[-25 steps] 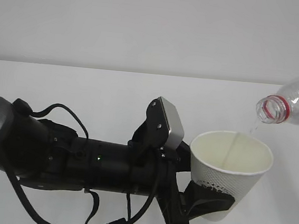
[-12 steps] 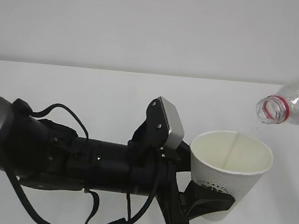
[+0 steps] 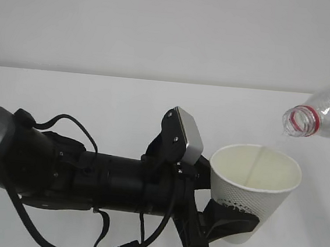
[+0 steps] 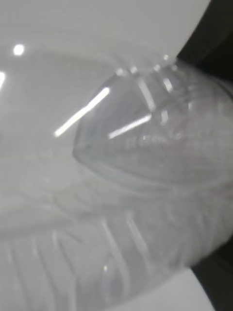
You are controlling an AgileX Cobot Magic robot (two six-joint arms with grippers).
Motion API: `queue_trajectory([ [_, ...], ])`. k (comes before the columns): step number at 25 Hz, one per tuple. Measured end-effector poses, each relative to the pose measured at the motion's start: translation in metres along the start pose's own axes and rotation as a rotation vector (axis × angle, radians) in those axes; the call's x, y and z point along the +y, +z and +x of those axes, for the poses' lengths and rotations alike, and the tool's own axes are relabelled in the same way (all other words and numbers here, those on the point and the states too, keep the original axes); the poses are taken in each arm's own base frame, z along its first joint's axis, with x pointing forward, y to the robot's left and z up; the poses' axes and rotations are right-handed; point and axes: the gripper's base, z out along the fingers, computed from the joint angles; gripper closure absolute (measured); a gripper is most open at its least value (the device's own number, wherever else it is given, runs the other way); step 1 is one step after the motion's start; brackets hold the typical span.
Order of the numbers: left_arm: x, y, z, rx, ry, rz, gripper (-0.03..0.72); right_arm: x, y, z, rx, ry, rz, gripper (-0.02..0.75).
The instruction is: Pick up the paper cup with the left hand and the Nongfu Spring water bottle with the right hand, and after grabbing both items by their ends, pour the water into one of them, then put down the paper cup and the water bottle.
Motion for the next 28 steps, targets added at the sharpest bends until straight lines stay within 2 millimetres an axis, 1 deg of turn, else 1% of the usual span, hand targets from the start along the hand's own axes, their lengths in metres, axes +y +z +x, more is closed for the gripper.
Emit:
queue_trajectory([
  [28, 0.0, 0.0, 0.0, 0.0, 0.0, 0.0, 0.171, -0.0002, 0.0, 0.0, 0.0, -0.011, 0.002, 0.243],
])
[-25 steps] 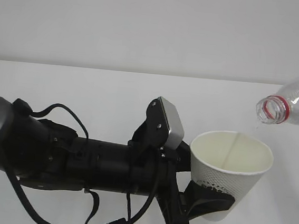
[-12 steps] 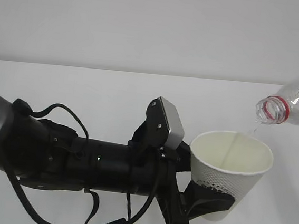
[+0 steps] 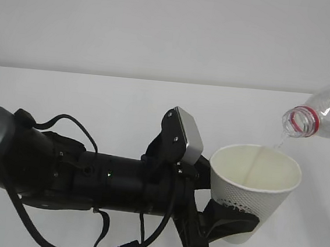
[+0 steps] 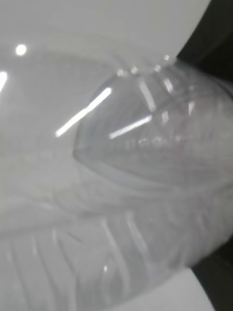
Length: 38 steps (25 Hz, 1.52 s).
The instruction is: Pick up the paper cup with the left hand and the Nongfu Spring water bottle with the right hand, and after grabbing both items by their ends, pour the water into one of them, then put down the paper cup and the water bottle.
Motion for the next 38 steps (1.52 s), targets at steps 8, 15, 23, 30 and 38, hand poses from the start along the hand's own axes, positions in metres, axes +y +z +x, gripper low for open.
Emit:
queue_trajectory([
  [8, 0.0, 0.0, 0.0, 0.0, 0.0, 0.0, 0.171, -0.0002, 0.0, 0.0, 0.0, -0.001, 0.002, 0.243],
  [15, 0.0, 0.0, 0.0, 0.0, 0.0, 0.0, 0.171, -0.0002, 0.0, 0.0, 0.0, -0.001, 0.002, 0.243],
  [23, 0.0, 0.0, 0.0, 0.0, 0.0, 0.0, 0.171, -0.0002, 0.0, 0.0, 0.0, -0.002, 0.002, 0.243],
  [30, 0.0, 0.0, 0.0, 0.0, 0.0, 0.0, 0.171, -0.0004, 0.0, 0.0, 0.0, -0.005, 0.004, 0.243],
  [38, 0.0, 0.0, 0.0, 0.0, 0.0, 0.0, 0.171, -0.0004, 0.0, 0.0, 0.0, -0.007, 0.004, 0.243],
])
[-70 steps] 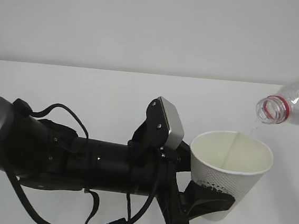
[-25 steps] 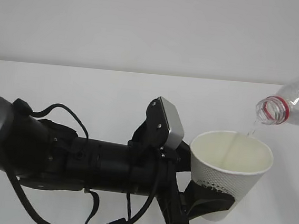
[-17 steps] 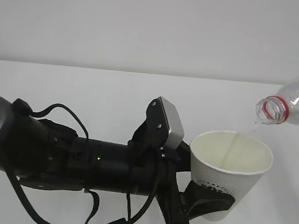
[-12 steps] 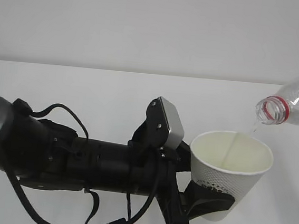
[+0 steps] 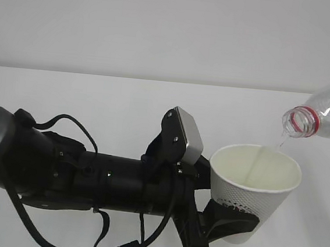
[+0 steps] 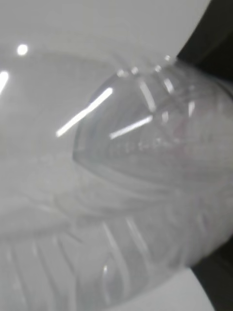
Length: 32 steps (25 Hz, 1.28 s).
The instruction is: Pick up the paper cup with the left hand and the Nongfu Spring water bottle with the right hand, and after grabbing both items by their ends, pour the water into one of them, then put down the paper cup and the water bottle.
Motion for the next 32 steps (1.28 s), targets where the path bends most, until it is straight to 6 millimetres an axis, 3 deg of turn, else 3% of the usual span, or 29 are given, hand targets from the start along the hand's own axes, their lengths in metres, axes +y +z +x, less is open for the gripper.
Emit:
queue_trajectory([
  [32, 0.0, 0.0, 0.0, 0.0, 0.0, 0.0, 0.171, -0.0006, 0.0, 0.0, 0.0, -0.019, 0.006, 0.243],
])
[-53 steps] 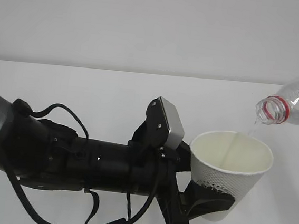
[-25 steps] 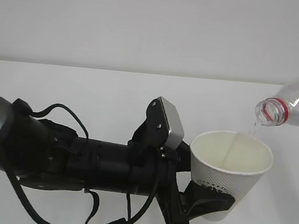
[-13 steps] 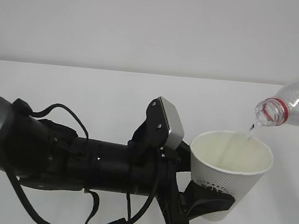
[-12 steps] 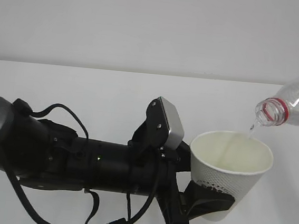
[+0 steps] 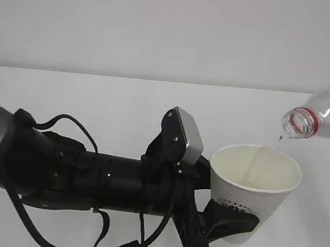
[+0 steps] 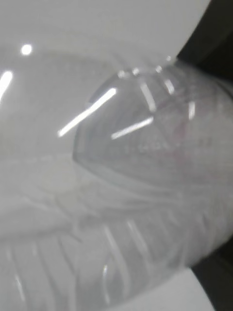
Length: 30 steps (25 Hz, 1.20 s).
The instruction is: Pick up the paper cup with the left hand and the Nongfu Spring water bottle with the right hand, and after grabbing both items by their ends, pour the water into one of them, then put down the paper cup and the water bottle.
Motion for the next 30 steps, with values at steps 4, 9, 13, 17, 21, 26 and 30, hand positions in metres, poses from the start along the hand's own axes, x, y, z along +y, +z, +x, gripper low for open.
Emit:
queue_trajectory([
  [4, 0.0, 0.0, 0.0, 0.0, 0.0, 0.0, 0.171, 0.0, 0.0, 0.0, 0.0, 0.0, 0.0, 0.243],
  [9, 0.0, 0.0, 0.0, 0.0, 0.0, 0.0, 0.171, 0.0, 0.0, 0.0, 0.0, 0.0, 0.0, 0.243],
  [13, 0.0, 0.0, 0.0, 0.0, 0.0, 0.0, 0.171, 0.0, 0.0, 0.0, 0.0, 0.0, 0.0, 0.243],
  [17, 0.0, 0.0, 0.0, 0.0, 0.0, 0.0, 0.171, 0.0, 0.0, 0.0, 0.0, 0.0, 0.0, 0.243],
  [21, 0.0, 0.0, 0.0, 0.0, 0.0, 0.0, 0.171, 0.0, 0.0, 0.0, 0.0, 0.0, 0.0, 0.243],
  [26, 0.0, 0.0, 0.0, 0.0, 0.0, 0.0, 0.171, -0.0002, 0.0, 0.0, 0.0, 0.0, 0.002, 0.243],
  [30, 0.0, 0.0, 0.0, 0.0, 0.0, 0.0, 0.171, -0.0002, 0.0, 0.0, 0.0, 0.0, 0.002, 0.243],
])
